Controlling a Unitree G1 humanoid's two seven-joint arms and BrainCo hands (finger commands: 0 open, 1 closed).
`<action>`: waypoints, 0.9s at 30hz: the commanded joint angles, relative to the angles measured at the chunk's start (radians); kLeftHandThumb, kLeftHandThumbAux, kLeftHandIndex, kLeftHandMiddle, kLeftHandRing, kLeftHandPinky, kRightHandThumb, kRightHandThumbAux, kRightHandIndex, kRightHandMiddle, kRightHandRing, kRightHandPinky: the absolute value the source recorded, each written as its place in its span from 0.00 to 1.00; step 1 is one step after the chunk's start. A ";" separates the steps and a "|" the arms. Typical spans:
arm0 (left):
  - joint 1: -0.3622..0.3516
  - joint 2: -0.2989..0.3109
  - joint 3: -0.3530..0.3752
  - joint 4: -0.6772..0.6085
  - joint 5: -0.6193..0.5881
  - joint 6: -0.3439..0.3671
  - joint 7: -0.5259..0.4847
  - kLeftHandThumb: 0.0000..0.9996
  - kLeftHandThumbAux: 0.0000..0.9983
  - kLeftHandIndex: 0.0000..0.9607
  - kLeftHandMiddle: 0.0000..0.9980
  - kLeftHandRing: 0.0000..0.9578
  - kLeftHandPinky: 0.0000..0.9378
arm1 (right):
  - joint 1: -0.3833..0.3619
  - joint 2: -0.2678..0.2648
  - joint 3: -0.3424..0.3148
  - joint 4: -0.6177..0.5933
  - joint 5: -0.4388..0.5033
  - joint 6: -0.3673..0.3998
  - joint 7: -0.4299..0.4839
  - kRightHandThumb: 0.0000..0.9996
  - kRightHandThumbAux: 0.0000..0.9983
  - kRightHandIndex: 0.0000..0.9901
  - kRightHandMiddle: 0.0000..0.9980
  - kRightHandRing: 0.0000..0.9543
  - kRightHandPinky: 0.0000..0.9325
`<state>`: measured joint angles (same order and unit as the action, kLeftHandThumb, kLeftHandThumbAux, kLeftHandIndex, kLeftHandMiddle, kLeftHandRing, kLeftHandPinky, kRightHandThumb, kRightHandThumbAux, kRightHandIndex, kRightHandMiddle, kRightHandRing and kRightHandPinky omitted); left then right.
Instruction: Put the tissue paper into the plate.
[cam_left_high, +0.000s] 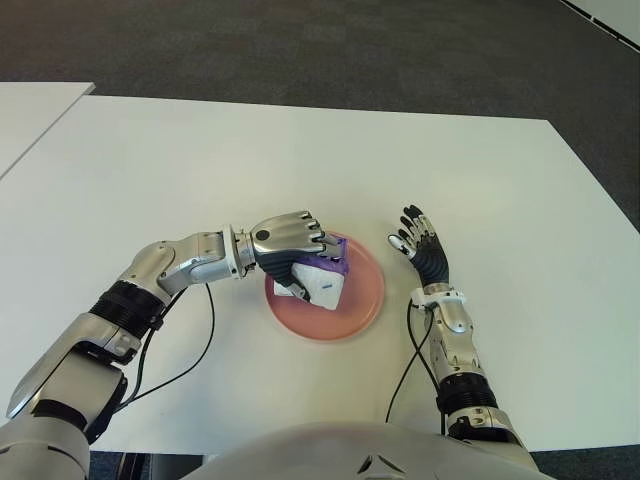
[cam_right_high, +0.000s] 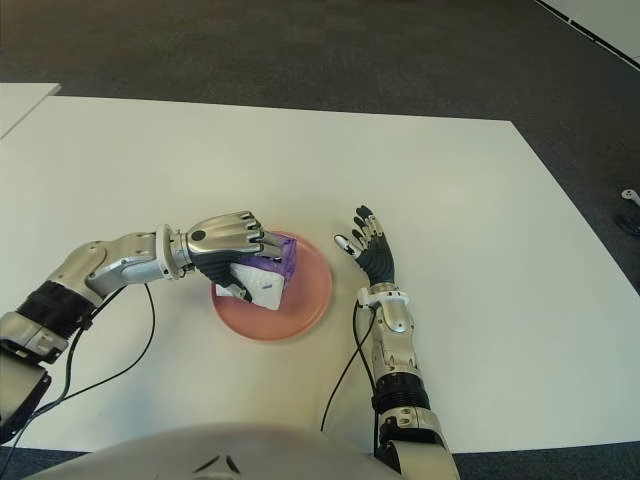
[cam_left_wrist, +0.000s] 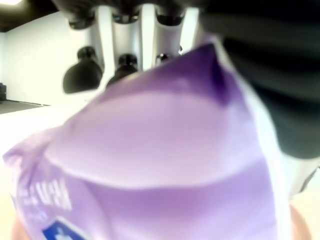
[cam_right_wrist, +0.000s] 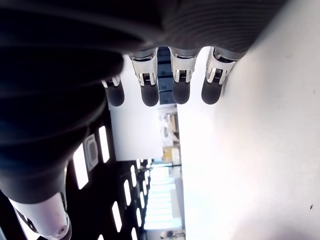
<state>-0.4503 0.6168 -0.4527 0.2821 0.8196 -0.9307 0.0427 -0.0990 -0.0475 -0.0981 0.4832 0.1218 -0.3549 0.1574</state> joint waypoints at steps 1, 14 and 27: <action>0.027 0.014 -0.015 -0.020 0.076 0.049 -0.028 0.85 0.67 0.42 0.54 0.88 0.88 | 0.076 0.014 0.002 0.068 -0.004 0.066 -0.009 0.00 0.73 0.00 0.00 0.00 0.00; 0.067 -0.012 -0.083 0.034 0.290 0.094 0.295 0.85 0.67 0.41 0.54 0.87 0.86 | 0.075 0.015 0.003 0.066 0.001 0.074 -0.004 0.00 0.71 0.00 0.00 0.00 0.00; -0.031 -0.029 -0.199 0.181 0.455 0.047 0.840 0.85 0.67 0.42 0.53 0.80 0.78 | 0.063 0.018 0.002 0.080 0.000 0.075 -0.008 0.00 0.71 0.00 0.00 0.00 0.00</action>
<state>-0.4480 0.5943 -0.6136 0.4225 1.2326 -0.8683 0.8074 -0.1018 -0.0462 -0.0983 0.4822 0.1220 -0.3548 0.1547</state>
